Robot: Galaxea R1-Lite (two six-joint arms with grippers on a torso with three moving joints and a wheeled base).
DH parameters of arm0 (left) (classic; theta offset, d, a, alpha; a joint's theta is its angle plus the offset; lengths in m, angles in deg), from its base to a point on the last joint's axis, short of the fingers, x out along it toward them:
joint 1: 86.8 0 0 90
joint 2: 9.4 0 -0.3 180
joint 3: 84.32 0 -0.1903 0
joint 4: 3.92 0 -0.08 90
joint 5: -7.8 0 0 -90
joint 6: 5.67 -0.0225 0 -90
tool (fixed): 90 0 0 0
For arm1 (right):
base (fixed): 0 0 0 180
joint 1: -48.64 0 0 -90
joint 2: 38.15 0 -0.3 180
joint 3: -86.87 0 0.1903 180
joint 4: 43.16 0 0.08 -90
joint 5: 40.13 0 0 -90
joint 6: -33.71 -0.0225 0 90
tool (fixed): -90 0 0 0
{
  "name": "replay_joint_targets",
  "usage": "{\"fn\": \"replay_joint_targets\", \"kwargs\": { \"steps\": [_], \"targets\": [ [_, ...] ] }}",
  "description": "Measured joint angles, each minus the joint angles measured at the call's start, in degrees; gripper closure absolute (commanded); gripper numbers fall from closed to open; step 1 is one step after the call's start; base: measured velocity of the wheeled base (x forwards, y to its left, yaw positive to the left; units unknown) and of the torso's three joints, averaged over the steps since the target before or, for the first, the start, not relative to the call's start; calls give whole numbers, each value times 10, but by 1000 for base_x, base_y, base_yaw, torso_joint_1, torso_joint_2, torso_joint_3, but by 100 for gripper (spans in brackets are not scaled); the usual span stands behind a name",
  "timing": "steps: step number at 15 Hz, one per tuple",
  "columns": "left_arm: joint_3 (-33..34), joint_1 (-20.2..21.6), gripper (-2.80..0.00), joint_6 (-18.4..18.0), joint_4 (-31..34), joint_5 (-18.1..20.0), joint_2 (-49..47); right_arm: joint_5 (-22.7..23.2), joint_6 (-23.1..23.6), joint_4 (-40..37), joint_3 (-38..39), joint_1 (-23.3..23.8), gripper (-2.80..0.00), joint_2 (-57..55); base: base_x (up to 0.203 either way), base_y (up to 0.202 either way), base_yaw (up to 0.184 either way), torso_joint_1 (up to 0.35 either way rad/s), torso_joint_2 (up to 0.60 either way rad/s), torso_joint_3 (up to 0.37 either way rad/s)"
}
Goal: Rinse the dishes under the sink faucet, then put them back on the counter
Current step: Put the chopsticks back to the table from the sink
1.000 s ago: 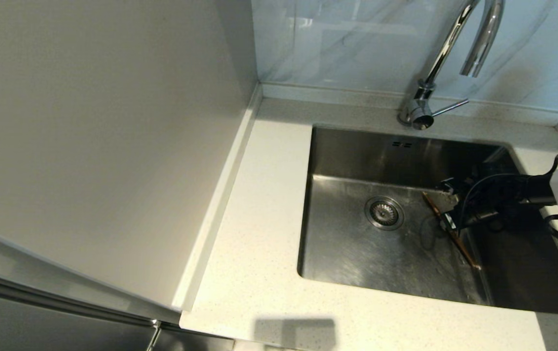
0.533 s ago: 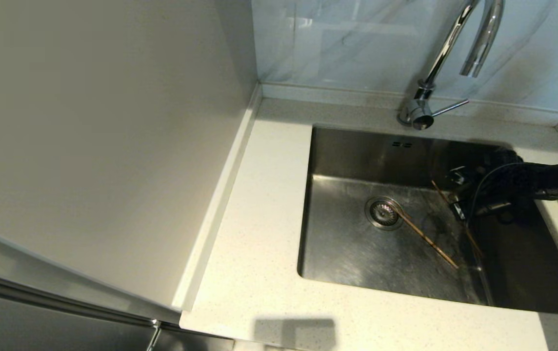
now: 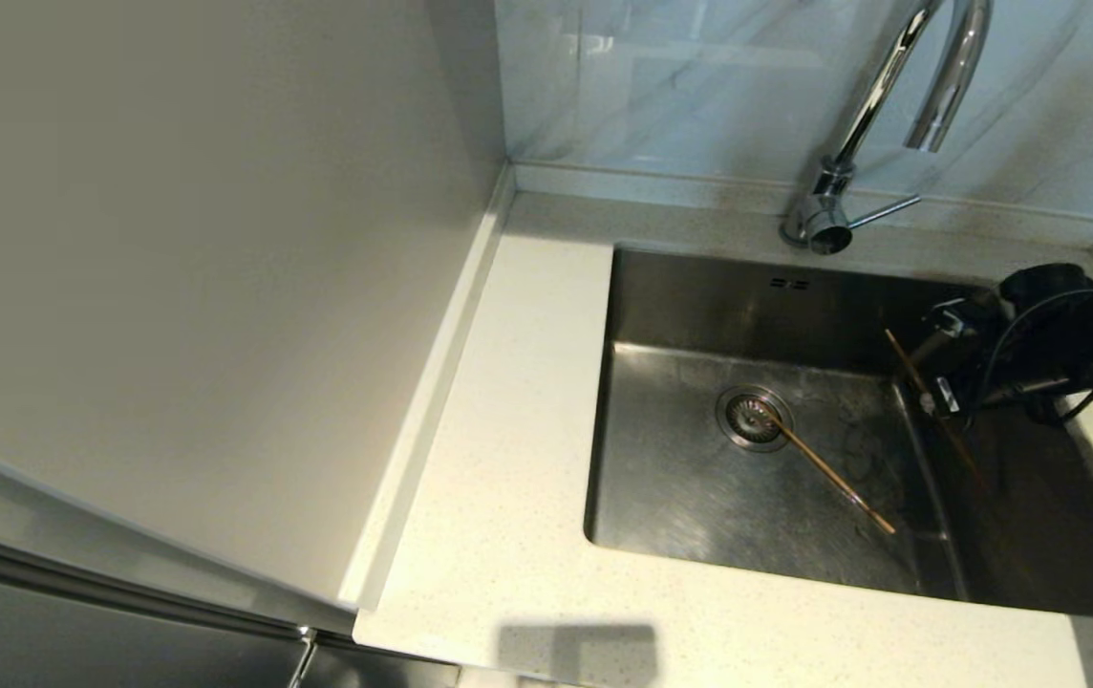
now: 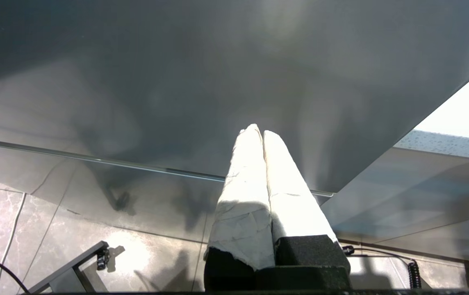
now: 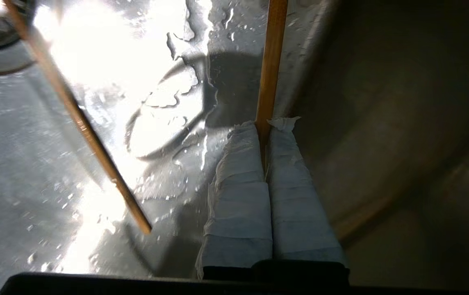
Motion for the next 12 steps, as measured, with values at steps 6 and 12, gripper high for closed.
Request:
{"fn": "replay_joint_targets", "kwargs": {
  "steps": [6, 12],
  "targets": [
    [0, 0, 0, 0, 0, 0, 0, 24, -7, 1, 112, 24, 0, 155, 0, 0, 0, 0, 0, 0],
    [0, 0, 0, 0, 0, 0, 0, 41, -45, 0, 150, 31, 0, 295, 0, 0, 0, 0, 0, 0]
  ]
}}
